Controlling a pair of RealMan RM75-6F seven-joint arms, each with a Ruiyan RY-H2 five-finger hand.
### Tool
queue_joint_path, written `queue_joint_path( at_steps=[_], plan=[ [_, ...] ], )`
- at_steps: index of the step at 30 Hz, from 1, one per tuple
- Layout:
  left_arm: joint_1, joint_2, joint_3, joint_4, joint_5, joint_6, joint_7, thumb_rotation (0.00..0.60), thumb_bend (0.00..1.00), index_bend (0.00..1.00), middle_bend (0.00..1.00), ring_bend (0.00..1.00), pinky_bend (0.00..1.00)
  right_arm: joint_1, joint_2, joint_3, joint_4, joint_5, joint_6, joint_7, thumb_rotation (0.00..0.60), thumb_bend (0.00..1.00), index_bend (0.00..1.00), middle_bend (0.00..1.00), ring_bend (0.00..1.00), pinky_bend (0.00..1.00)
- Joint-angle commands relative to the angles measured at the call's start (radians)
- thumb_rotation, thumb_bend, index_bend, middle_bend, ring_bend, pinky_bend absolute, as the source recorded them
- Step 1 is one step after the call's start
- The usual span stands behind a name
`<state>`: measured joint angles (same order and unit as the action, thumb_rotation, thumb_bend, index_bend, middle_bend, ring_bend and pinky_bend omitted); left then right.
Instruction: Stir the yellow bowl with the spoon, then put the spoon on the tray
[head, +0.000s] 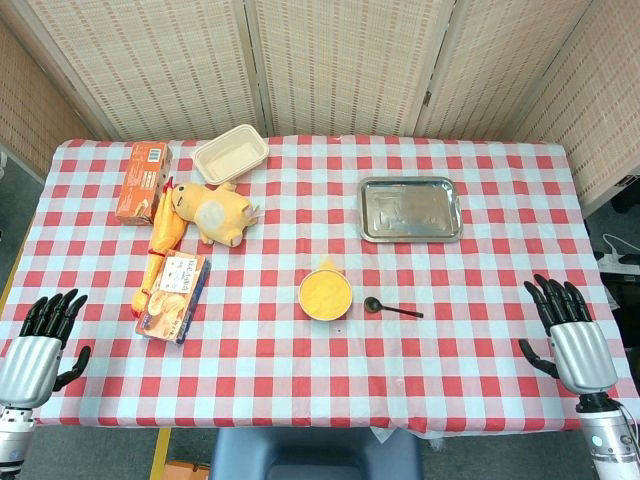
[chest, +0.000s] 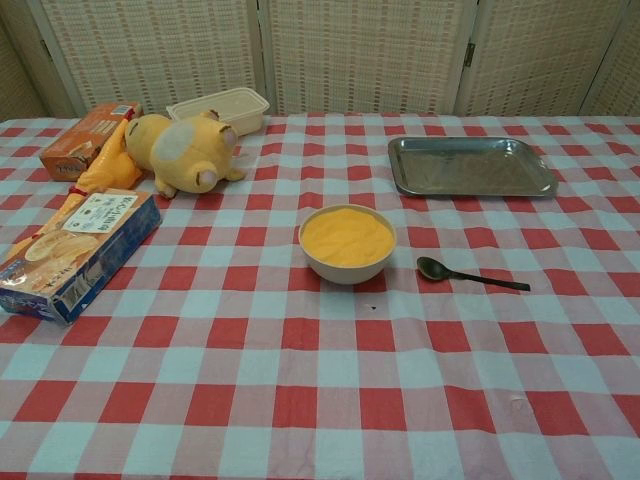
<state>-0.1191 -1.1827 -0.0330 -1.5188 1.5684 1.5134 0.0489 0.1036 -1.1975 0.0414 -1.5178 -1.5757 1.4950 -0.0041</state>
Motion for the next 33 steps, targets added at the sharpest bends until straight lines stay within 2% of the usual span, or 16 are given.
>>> queue_joint_path(
  at_steps=[1,6,8,9,11,14,17,22,33],
  plan=[
    [-0.002,0.000,-0.001,-0.003,-0.002,-0.003,0.003,0.600,0.44,0.00,0.00,0.00,0.02,0.004,-0.011,0.005,0.005,0.016,-0.011,-0.012,0.600,0.23,0.00,0.00,0.00,0.00],
    [0.000,0.001,-0.002,-0.005,-0.008,-0.004,0.000,0.600,0.44,0.00,0.00,0.00,0.02,0.006,-0.040,0.016,0.000,0.043,-0.019,-0.043,0.600,0.23,0.05,0.00,0.00,0.00],
    [0.000,0.002,-0.002,-0.006,-0.009,-0.004,-0.002,0.600,0.44,0.00,0.00,0.00,0.02,0.008,-0.049,0.020,-0.006,0.046,-0.020,-0.044,0.600,0.24,0.14,0.00,0.00,0.00],
    [0.000,0.003,-0.003,-0.009,-0.009,-0.003,-0.007,0.600,0.44,0.00,0.00,0.00,0.02,0.018,-0.067,0.029,-0.017,0.052,-0.028,-0.053,0.600,0.26,0.23,0.00,0.00,0.00],
    [-0.003,0.002,-0.010,-0.003,-0.023,-0.008,-0.003,0.600,0.44,0.00,0.00,0.00,0.02,0.092,-0.130,0.071,-0.053,0.096,-0.124,-0.151,0.600,0.30,0.35,0.00,0.00,0.00],
    [-0.003,-0.001,-0.016,-0.004,-0.039,-0.013,0.005,0.600,0.44,0.00,0.00,0.00,0.03,0.148,-0.206,0.118,-0.055,0.163,-0.176,-0.272,0.600,0.35,0.39,0.00,0.00,0.00],
    [-0.007,0.012,-0.008,-0.010,-0.036,-0.029,-0.023,0.600,0.44,0.00,0.00,0.00,0.03,0.198,-0.276,0.151,-0.035,0.227,-0.225,-0.361,0.600,0.36,0.44,0.00,0.00,0.00],
    [-0.008,0.034,-0.007,-0.008,-0.039,-0.038,-0.078,0.600,0.44,0.00,0.00,0.00,0.03,0.268,-0.341,0.181,-0.035,0.350,-0.334,-0.426,0.600,0.36,0.46,0.00,0.00,0.00],
    [-0.013,0.059,0.006,-0.016,-0.033,-0.061,-0.127,0.600,0.44,0.00,0.00,0.00,0.03,0.377,-0.456,0.201,0.010,0.536,-0.440,-0.539,0.600,0.36,0.43,0.00,0.00,0.00]
  ],
)
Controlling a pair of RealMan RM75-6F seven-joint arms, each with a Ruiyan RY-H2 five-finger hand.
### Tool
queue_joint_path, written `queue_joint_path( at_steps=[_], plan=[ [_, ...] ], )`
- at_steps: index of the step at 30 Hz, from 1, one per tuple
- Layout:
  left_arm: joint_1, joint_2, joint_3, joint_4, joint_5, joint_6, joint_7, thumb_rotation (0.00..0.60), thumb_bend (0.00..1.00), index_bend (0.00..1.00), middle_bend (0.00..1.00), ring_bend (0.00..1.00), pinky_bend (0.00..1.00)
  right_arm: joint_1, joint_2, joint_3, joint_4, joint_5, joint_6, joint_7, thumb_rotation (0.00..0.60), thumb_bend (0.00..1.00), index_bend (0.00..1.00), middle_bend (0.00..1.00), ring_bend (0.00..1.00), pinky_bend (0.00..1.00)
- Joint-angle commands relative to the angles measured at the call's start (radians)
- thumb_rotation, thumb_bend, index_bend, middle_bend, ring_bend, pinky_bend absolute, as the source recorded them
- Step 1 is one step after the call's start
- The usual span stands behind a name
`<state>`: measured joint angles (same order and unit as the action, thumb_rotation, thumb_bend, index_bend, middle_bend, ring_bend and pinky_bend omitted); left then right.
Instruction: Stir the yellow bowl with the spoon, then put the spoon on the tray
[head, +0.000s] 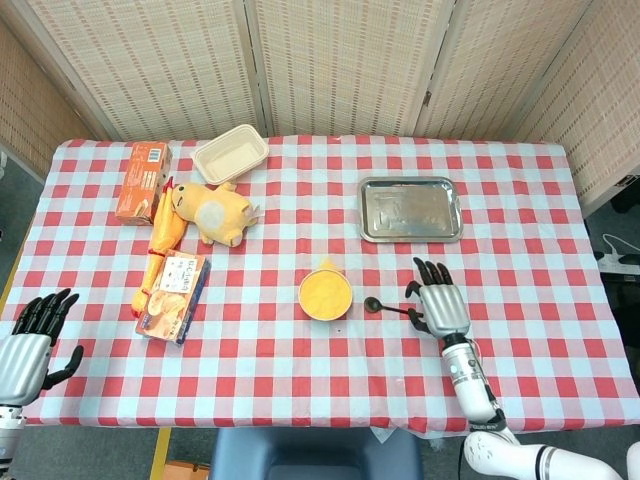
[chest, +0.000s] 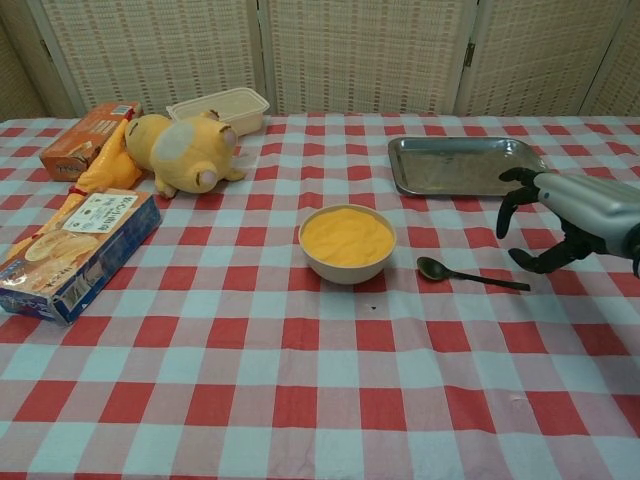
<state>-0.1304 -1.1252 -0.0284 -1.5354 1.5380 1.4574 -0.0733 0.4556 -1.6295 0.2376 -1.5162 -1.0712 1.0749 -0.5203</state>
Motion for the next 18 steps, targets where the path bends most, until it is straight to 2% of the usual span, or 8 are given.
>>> queue_joint_path(
  at_steps=[1,18],
  plan=[
    [-0.003,0.002,0.001,0.002,-0.003,-0.009,-0.007,0.600,0.44,0.00,0.00,0.00,0.03,0.031,-0.031,0.006,0.009,0.040,-0.022,-0.027,0.600,0.36,0.43,0.00,0.00,0.00],
    [-0.010,0.012,0.007,0.010,-0.002,-0.024,-0.045,0.600,0.44,0.00,0.00,0.00,0.04,0.071,-0.116,-0.037,0.088,0.100,0.010,-0.074,0.600,0.35,0.43,0.00,0.00,0.00]
  ],
)
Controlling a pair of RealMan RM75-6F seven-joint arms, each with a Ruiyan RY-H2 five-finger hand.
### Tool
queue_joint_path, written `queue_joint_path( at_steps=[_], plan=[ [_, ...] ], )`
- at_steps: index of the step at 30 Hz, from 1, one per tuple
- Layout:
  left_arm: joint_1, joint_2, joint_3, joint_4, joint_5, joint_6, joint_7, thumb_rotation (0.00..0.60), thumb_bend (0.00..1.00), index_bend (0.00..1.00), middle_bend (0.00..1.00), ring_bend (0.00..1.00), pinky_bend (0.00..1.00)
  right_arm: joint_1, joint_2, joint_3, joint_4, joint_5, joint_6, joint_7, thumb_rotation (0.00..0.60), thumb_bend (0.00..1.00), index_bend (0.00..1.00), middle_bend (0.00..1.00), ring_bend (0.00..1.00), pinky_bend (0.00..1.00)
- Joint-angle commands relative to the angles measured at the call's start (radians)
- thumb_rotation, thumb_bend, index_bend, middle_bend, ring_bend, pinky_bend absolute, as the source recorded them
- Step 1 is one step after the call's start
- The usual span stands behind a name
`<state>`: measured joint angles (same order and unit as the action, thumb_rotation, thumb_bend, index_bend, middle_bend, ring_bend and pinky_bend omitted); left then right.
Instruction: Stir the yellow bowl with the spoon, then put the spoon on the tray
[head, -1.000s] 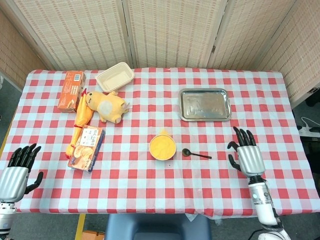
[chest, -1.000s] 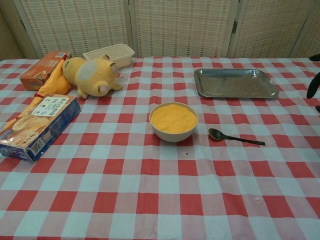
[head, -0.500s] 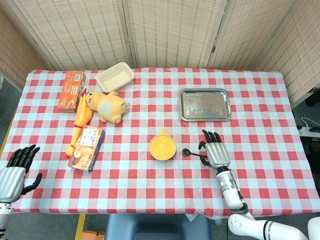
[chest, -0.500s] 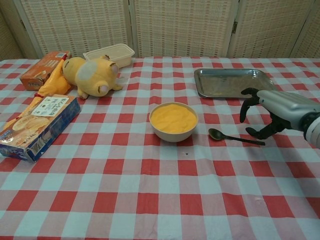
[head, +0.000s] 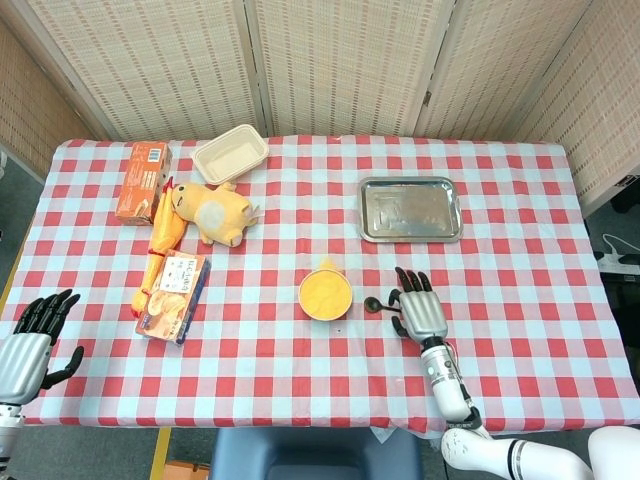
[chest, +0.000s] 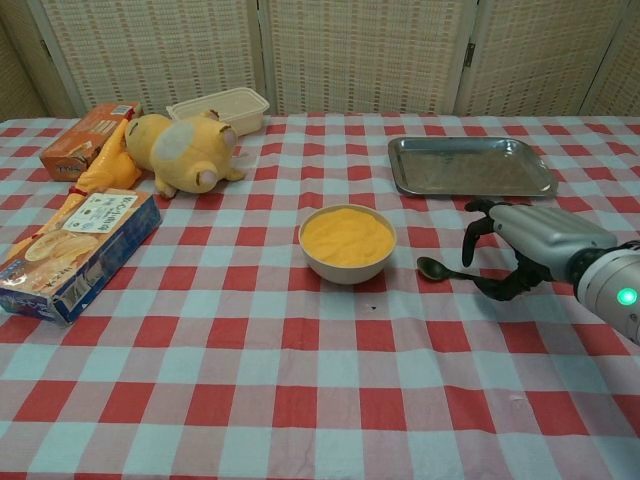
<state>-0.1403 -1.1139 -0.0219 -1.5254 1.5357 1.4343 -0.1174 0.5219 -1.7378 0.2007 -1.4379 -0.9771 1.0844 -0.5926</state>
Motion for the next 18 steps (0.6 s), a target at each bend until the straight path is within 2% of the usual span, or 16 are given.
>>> queue_joint_path(
  at_steps=[1,18],
  plan=[
    [-0.001,0.001,0.001,0.000,0.001,-0.001,-0.002,0.600,0.44,0.00,0.00,0.00,0.04,0.008,-0.014,0.002,0.018,0.010,0.001,0.000,0.600,0.35,0.43,0.00,0.00,0.00],
    [-0.009,0.000,0.002,0.004,-0.007,-0.019,-0.002,0.600,0.44,0.00,0.00,0.00,0.04,0.047,-0.085,0.018,0.118,0.036,-0.009,0.033,0.600,0.35,0.48,0.00,0.00,0.00]
  ],
)
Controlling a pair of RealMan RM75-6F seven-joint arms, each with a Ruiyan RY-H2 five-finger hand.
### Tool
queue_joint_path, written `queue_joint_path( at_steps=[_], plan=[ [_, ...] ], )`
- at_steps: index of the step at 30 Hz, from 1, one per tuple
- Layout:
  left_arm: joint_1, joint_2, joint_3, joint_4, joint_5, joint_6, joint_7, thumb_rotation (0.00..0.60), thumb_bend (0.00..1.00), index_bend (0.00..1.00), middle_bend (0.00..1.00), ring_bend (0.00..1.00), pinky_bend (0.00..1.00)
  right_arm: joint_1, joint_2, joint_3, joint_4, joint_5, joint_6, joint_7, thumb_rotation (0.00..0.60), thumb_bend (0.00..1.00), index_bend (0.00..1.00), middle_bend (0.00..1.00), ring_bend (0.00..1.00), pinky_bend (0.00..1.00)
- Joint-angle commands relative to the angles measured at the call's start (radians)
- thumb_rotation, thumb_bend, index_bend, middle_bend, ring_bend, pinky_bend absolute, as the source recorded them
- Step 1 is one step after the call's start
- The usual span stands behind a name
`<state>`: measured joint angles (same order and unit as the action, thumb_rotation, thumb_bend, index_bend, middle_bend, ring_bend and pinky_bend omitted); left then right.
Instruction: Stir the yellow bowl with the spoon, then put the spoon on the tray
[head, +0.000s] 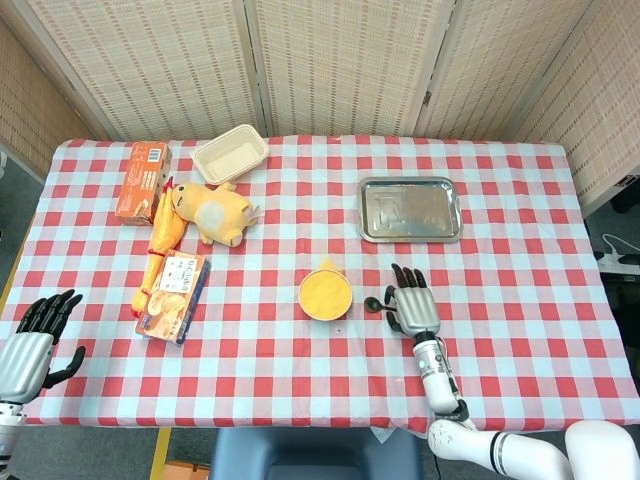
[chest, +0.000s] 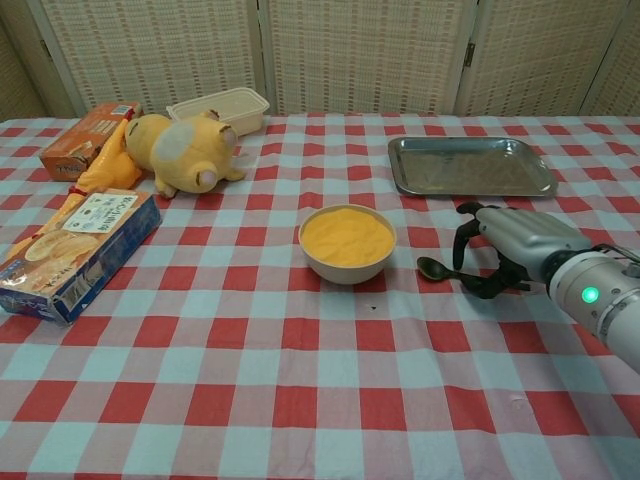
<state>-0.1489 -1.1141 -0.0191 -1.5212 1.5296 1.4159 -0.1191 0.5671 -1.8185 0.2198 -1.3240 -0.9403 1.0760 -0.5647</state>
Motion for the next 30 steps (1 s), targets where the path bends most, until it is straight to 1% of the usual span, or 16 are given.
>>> queue_joint_path(
  at_steps=[1,8,20,30],
  plan=[
    [0.000,0.000,-0.001,0.000,-0.002,0.000,-0.001,0.600,0.44,0.00,0.00,0.00,0.04,0.002,-0.007,-0.002,0.009,-0.002,-0.001,0.009,0.600,0.35,0.48,0.00,0.00,0.00],
    [0.000,0.003,0.001,-0.001,-0.002,-0.001,-0.002,0.600,0.44,0.00,0.00,0.00,0.04,0.005,-0.023,-0.004,0.027,-0.011,0.002,0.029,0.600,0.35,0.51,0.00,0.00,0.00],
    [0.000,0.004,0.000,-0.001,-0.007,-0.002,-0.004,0.600,0.44,0.00,0.00,0.00,0.04,0.013,-0.031,-0.005,0.036,-0.002,-0.002,0.025,0.600,0.35,0.55,0.00,0.00,0.00],
    [0.003,0.007,0.001,-0.003,-0.005,0.004,-0.009,0.600,0.44,0.00,0.00,0.00,0.04,0.003,-0.021,-0.007,0.011,-0.037,0.034,0.045,0.600,0.35,0.63,0.04,0.00,0.00]
  ],
)
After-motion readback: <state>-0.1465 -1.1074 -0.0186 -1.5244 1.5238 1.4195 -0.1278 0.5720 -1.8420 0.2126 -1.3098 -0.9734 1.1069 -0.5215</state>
